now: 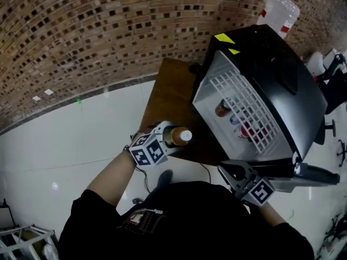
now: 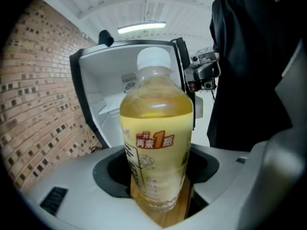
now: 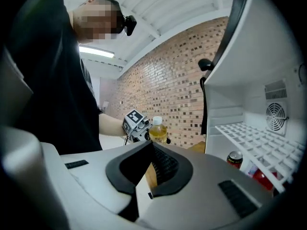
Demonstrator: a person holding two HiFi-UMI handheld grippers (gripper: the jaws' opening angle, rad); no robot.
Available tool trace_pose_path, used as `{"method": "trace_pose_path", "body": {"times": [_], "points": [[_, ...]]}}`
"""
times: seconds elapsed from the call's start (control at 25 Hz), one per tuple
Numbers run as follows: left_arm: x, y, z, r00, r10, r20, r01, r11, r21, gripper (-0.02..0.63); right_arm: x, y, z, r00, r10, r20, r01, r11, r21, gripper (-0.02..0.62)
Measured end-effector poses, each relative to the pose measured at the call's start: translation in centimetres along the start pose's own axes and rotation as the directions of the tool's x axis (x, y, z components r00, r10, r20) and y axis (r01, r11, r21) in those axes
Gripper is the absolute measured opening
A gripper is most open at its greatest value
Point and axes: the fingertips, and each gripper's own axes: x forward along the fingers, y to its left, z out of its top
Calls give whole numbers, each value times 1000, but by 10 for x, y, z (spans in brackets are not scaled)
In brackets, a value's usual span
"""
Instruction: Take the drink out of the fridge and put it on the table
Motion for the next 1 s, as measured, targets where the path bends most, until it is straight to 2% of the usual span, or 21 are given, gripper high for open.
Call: {"method": "trace_pose_path", "body": {"times": [0.2,0.4,0.64,0.84,1.0], "points": [[-18,15,-67,996,57,62,-48,988,-149,293,84,-19,-29,997,-44,-66,46,998,31,2],[-26,37,-113,991,94,94,-74,977,-198,293,151,-54,-51,995,-81,-65,81,997,-2,2],[-11,31,-136,986,86,146,-51,973,-224,293,177,-69,-81,991,-58,-122,62,998,29,2],[1,23,-164,970,143,196,-86,958,-272,299,185,-69,-97,989,-40,-143,45,998,34,2],[3,26,-164,959,150,240,-78,955,-285,301,183,-70,-107,986,-36,-161,45,998,53,2]]}}
